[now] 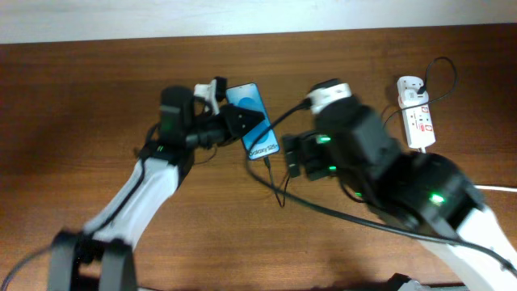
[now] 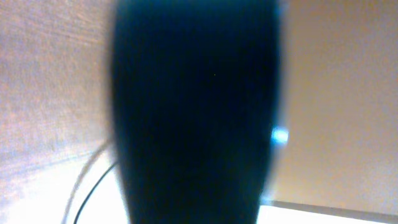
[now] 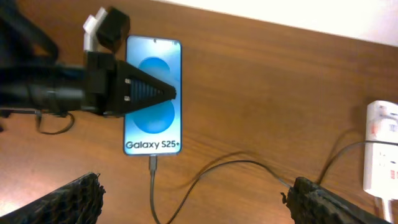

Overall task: Plug charger to phone and switch on socket
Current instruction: 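Lower the plugged phone with the left gripper toward the table, then set the phone flat on the table and open the left gripper, then withdraw the left gripper down-left and move the right gripper toward the power strip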

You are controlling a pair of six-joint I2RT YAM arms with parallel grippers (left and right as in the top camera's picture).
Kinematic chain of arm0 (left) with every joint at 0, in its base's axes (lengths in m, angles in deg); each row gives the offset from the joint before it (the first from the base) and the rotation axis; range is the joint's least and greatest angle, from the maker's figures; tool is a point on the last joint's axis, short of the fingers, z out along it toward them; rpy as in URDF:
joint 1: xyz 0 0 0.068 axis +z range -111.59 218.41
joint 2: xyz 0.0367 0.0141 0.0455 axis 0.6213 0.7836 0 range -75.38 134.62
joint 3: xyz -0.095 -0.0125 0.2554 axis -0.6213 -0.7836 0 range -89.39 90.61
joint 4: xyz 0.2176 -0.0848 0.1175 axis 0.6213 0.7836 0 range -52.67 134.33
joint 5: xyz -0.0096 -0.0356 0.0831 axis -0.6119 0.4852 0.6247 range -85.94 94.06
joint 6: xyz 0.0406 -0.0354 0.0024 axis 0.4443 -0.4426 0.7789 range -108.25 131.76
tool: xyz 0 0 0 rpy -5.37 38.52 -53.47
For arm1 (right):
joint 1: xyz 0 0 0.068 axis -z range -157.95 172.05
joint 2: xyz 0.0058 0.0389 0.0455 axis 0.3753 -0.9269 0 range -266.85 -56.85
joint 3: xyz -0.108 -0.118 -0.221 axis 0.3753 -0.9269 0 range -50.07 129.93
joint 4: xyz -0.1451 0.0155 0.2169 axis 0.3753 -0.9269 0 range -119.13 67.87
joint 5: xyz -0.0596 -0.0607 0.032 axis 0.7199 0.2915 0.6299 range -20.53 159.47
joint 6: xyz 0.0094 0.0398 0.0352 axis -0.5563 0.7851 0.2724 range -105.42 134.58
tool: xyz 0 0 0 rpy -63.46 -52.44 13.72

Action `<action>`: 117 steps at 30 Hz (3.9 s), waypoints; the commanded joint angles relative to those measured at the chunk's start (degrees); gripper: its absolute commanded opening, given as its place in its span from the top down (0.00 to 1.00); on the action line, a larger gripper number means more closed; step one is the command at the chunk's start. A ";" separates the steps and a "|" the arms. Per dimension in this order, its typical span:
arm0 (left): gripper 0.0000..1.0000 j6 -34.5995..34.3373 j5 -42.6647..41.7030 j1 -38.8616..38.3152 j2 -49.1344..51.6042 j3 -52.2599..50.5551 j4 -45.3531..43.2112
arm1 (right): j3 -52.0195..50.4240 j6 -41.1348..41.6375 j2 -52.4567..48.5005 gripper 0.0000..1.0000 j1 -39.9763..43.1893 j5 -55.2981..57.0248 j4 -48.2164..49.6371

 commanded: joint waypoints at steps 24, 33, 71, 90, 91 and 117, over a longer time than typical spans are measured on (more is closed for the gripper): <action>0.93 33.77 10.64 3.67 33.38 24.15 40.89 | 0.81 -0.02 -10.73 0.02 5.60 2.10 4.22; 0.71 33.38 11.15 3.67 38.36 23.58 41.79 | 0.81 0.04 -10.73 0.02 5.57 3.26 3.82; 0.01 33.40 32.52 3.58 38.38 23.56 49.90 | 0.81 4.57 -10.84 0.02 5.49 -3.39 1.75; 0.01 33.38 36.98 3.58 38.38 23.58 54.25 | 0.81 4.52 -10.84 0.02 5.49 -6.14 1.68; 0.01 33.40 37.00 3.58 38.38 23.58 54.95 | 0.81 4.52 -10.84 0.02 5.49 -6.14 1.75; 0.00 32.24 49.48 -1.22 4.17 23.67 60.08 | 0.81 4.52 -10.84 0.02 5.49 -5.73 -0.17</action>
